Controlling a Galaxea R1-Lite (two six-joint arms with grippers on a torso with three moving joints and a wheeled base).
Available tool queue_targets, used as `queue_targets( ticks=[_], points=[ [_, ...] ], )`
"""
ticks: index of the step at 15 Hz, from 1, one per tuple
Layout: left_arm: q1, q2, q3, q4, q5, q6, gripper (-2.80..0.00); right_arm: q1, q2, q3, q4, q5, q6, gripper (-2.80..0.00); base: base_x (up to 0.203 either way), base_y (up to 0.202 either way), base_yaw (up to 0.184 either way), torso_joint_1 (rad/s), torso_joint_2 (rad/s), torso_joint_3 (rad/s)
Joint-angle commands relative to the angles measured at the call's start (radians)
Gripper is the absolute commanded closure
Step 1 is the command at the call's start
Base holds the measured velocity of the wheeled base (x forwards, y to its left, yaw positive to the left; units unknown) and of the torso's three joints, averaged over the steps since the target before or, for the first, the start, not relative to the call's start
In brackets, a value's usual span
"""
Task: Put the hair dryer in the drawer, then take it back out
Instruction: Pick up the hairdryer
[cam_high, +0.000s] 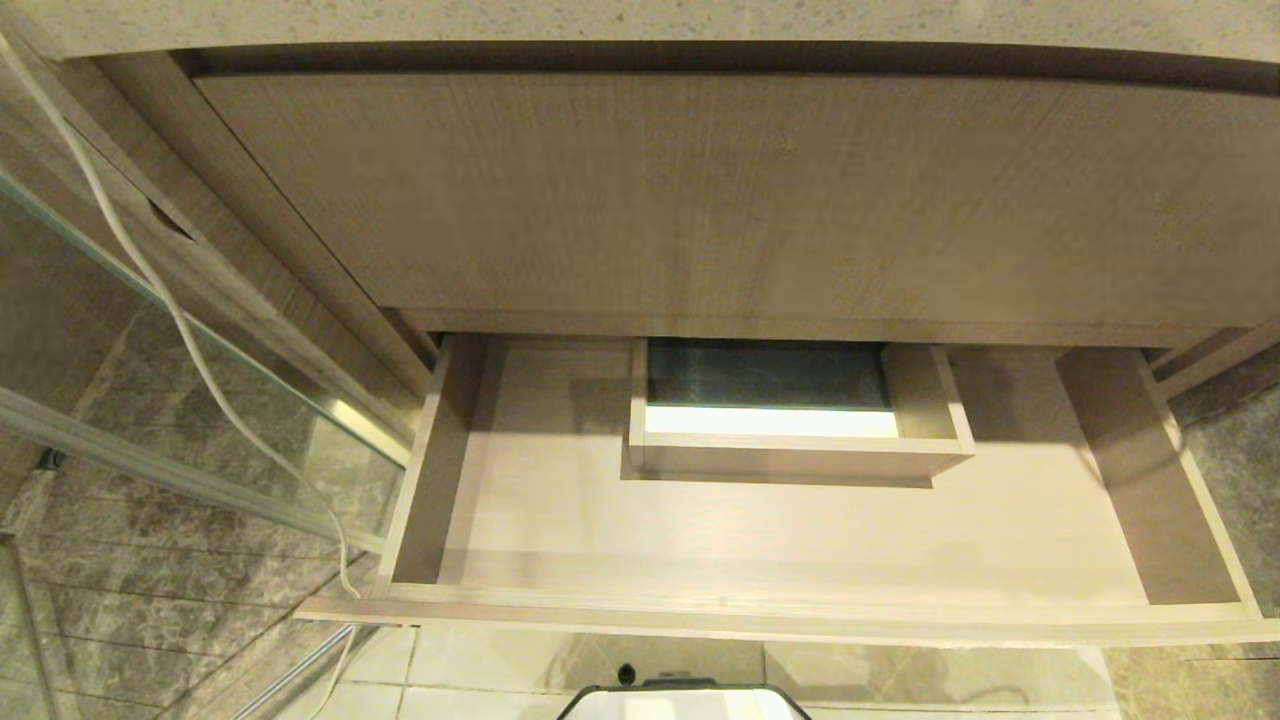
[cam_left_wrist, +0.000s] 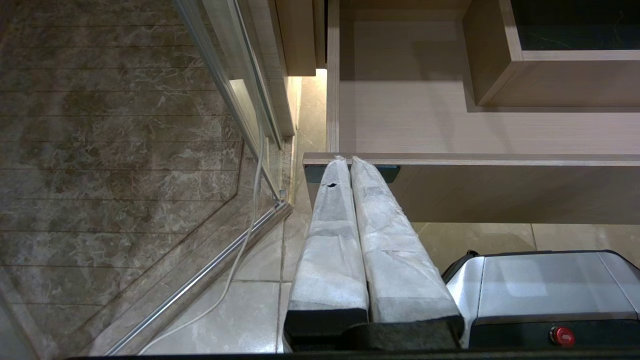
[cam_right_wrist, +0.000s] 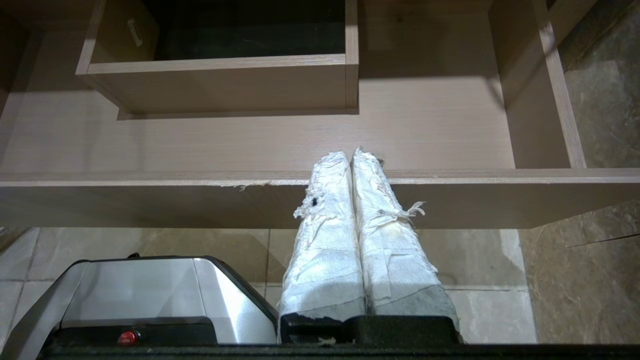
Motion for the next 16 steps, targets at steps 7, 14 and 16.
queue_targets(
  ticks=[7, 14, 16],
  points=[
    [0.0, 0.0, 0.0, 0.0, 0.0, 0.0, 0.0, 0.0, 0.0, 0.002, 0.0, 0.0, 0.0, 0.0, 0.0, 0.0, 0.0, 0.0, 0.0, 0.0],
    [0.0, 0.0, 0.002, 0.0, 0.0, 0.0, 0.0, 0.0, 0.0, 0.002, 0.002, 0.0, -0.002, 0.0, 0.0, 0.0, 0.0, 0.0, 0.0, 0.0],
    [0.0, 0.0, 0.002, 0.0, 0.0, 0.0, 0.0, 0.0, 0.0, 0.002, 0.002, 0.0, -0.003, 0.0, 0.0, 0.0, 0.0, 0.0, 0.0, 0.0]
  ],
)
